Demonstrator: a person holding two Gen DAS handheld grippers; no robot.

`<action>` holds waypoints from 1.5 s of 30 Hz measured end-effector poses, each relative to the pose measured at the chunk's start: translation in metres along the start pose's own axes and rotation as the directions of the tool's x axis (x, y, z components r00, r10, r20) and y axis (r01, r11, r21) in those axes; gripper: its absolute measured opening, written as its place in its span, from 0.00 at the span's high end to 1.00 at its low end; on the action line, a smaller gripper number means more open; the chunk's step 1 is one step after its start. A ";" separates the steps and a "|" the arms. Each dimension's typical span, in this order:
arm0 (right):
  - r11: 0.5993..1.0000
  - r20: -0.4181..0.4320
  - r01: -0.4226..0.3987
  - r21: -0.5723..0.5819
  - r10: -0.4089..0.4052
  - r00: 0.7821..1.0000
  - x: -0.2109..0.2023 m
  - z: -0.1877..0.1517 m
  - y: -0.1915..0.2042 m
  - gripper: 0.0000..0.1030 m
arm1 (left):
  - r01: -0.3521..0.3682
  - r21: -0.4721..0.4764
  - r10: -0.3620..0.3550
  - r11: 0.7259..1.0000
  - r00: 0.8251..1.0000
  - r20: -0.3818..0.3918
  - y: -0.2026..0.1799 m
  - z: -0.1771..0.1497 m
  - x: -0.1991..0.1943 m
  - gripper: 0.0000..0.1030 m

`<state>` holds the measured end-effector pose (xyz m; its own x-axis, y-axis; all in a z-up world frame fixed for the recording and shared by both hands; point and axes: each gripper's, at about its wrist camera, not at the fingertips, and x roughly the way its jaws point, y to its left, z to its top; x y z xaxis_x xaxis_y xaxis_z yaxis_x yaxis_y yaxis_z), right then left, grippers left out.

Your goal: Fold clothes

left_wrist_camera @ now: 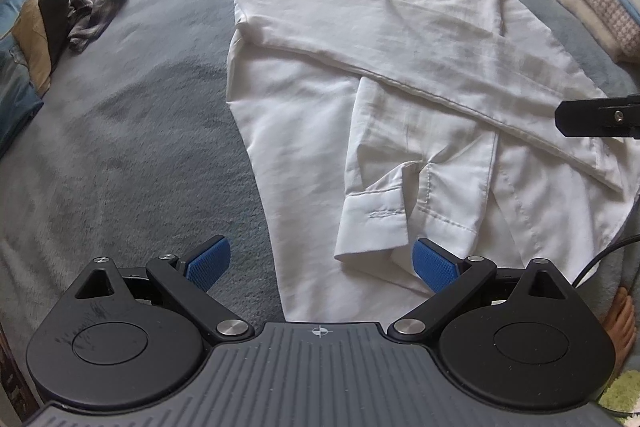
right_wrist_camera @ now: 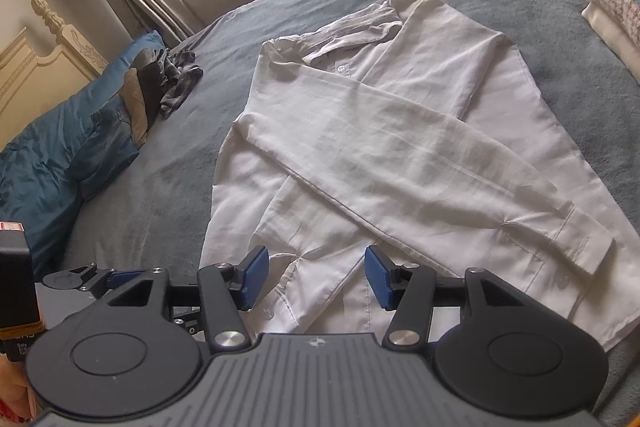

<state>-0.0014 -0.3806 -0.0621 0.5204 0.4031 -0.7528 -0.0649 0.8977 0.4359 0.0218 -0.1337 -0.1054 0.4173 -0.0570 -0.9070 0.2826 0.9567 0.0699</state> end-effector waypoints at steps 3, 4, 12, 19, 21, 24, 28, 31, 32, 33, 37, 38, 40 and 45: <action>1.000 -0.003 0.000 -0.003 0.000 1.000 0.000 0.000 0.001 0.45 | -0.004 -0.002 0.004 1.000 1.000 -0.003 0.001 0.000 0.001 0.04; 1.000 -0.003 0.001 -0.004 -0.001 1.000 0.000 0.000 0.001 0.45 | -0.005 -0.002 0.005 1.000 1.000 -0.003 0.001 0.000 0.001 0.04; 1.000 -0.006 0.005 -0.006 -0.005 1.000 0.001 -0.001 0.002 0.45 | -0.018 -0.009 0.018 1.000 1.000 -0.004 0.004 0.000 0.003 0.04; 1.000 -0.008 0.008 -0.008 -0.008 1.000 0.002 -0.002 0.002 0.45 | -0.033 0.002 0.033 0.999 0.999 -0.005 0.004 -0.002 0.003 0.04; 1.000 -0.009 0.008 -0.007 -0.008 1.000 0.002 -0.002 0.002 0.45 | -0.036 0.007 0.036 0.999 0.999 -0.003 0.003 -0.002 0.003 0.04; 1.000 -0.009 0.009 -0.008 -0.009 1.000 0.002 -0.003 0.002 0.45 | -0.040 0.014 0.040 0.999 0.999 -0.001 0.003 -0.002 0.003 0.04; 1.000 -0.012 0.010 -0.008 -0.010 1.000 0.003 -0.003 0.003 0.45 | -0.045 0.024 0.045 0.999 0.999 0.004 0.002 -0.002 0.002 0.04; 1.000 -0.015 0.010 -0.009 -0.010 1.000 0.003 -0.004 0.003 0.45 | -0.055 0.035 0.055 0.998 0.998 0.015 0.000 -0.003 0.001 0.04; 1.000 -0.016 0.010 -0.010 -0.011 1.000 0.003 -0.004 0.003 0.45 | -0.058 0.039 0.058 0.998 0.998 0.019 0.000 -0.003 0.001 0.04; 1.000 -0.016 0.011 -0.010 -0.011 1.000 0.004 -0.005 0.004 0.45 | -0.061 0.043 0.060 0.997 0.998 0.022 -0.001 -0.003 0.001 0.04; 1.000 -0.016 0.012 -0.014 -0.012 1.000 0.004 -0.005 0.005 0.45 | -0.056 0.052 0.055 0.997 0.998 0.025 -0.002 -0.003 0.001 0.04; 1.000 -0.016 0.013 -0.015 -0.013 1.000 0.004 -0.005 0.005 0.45 | -0.056 0.055 0.055 0.997 0.998 0.022 -0.002 -0.004 0.002 0.04; 1.000 -0.014 0.014 -0.016 -0.014 1.000 0.004 -0.006 0.005 0.45 | -0.063 0.062 0.062 0.996 0.998 0.009 -0.001 -0.006 0.005 0.03; 1.000 -0.016 0.022 -0.017 -0.022 1.000 0.006 -0.006 0.006 0.45 | -0.078 0.080 0.080 0.994 0.997 -0.022 0.002 -0.012 0.012 0.03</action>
